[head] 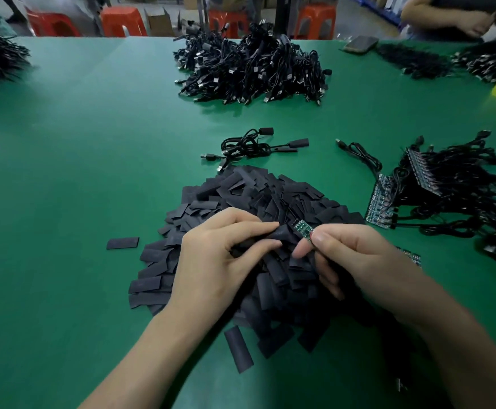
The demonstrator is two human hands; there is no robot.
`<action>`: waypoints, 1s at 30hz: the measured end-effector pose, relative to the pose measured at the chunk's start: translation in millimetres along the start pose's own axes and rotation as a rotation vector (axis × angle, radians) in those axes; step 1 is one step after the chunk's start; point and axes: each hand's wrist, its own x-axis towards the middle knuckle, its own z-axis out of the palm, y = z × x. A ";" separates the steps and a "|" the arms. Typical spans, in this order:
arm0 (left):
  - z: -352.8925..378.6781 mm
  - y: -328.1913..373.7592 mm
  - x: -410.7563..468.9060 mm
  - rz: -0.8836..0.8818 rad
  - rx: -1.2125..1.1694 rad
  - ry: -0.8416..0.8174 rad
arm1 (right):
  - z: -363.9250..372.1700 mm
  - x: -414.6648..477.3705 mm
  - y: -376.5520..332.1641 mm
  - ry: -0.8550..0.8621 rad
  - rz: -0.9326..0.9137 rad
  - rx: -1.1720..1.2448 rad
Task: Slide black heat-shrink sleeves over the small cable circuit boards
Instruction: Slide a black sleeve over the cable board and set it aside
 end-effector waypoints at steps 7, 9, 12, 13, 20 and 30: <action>0.1 -4.4 1.2 0.008 0.011 0.002 | -1.5 -0.5 -0.5 -0.022 -0.001 0.028; -0.2 -6.0 2.0 0.006 0.008 0.008 | -0.7 -0.2 -1.1 -0.025 0.012 0.044; -1.1 -8.5 3.1 0.016 0.009 0.010 | 1.1 0.7 -1.5 -0.033 0.035 0.058; -1.4 -9.1 3.1 0.025 0.015 0.007 | 1.3 0.9 -1.3 -0.039 0.042 0.066; -1.2 -8.8 2.7 0.071 -0.005 -0.033 | 0.4 -0.3 -3.5 -0.039 0.064 0.168; 0.1 -7.5 2.8 0.043 -0.049 -0.040 | -0.3 -0.7 -0.3 -0.027 0.073 0.100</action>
